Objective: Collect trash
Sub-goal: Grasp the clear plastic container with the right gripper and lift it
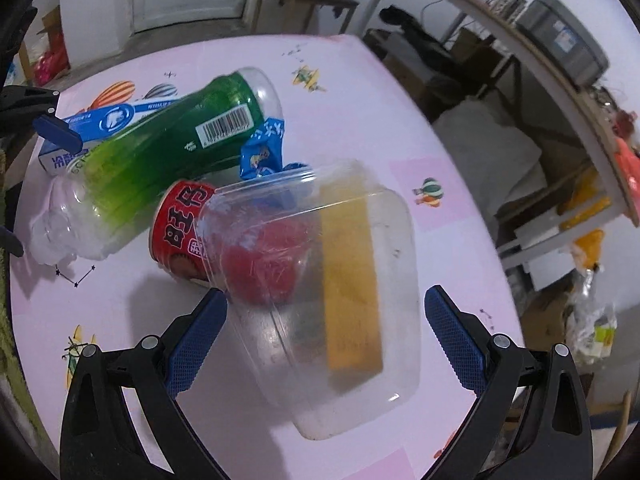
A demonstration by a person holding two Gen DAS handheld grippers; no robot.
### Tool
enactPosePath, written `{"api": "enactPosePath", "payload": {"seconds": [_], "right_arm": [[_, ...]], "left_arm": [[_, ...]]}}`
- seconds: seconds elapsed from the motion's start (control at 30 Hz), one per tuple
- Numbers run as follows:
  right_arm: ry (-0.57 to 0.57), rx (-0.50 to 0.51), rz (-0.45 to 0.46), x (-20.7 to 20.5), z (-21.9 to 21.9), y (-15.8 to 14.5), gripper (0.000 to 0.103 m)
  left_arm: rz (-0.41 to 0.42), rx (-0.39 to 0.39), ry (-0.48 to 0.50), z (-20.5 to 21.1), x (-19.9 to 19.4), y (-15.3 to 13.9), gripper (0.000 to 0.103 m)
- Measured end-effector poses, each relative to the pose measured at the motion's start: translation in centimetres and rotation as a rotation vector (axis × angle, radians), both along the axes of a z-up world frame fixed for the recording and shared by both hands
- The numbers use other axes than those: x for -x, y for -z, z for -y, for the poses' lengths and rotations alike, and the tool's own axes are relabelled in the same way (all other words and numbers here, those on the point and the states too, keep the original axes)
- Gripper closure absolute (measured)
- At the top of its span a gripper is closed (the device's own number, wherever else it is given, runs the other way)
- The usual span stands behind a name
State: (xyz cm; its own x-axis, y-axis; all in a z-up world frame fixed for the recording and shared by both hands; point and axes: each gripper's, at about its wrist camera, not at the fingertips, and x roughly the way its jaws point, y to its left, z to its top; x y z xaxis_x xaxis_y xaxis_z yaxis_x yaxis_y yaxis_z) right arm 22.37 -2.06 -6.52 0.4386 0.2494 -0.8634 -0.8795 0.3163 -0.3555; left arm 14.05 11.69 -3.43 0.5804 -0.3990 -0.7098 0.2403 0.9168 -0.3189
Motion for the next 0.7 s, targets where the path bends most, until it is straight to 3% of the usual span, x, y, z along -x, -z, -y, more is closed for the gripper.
{"api": "enactPosePath", "payload": {"seconds": [0.37, 0.7], "right_arm": [[0.08, -0.092, -0.057, 1.0, 1.8, -0.9, 0.013], [0.311, -0.229, -0.124, 5.3, 6.7, -4.9, 0.015]], "left_arm": [[0.004, 0.031, 0.018, 0.1, 0.9, 0.0, 0.015], [0.049, 0.001, 0.034, 0.6, 2.7, 0.1, 0.015]]}}
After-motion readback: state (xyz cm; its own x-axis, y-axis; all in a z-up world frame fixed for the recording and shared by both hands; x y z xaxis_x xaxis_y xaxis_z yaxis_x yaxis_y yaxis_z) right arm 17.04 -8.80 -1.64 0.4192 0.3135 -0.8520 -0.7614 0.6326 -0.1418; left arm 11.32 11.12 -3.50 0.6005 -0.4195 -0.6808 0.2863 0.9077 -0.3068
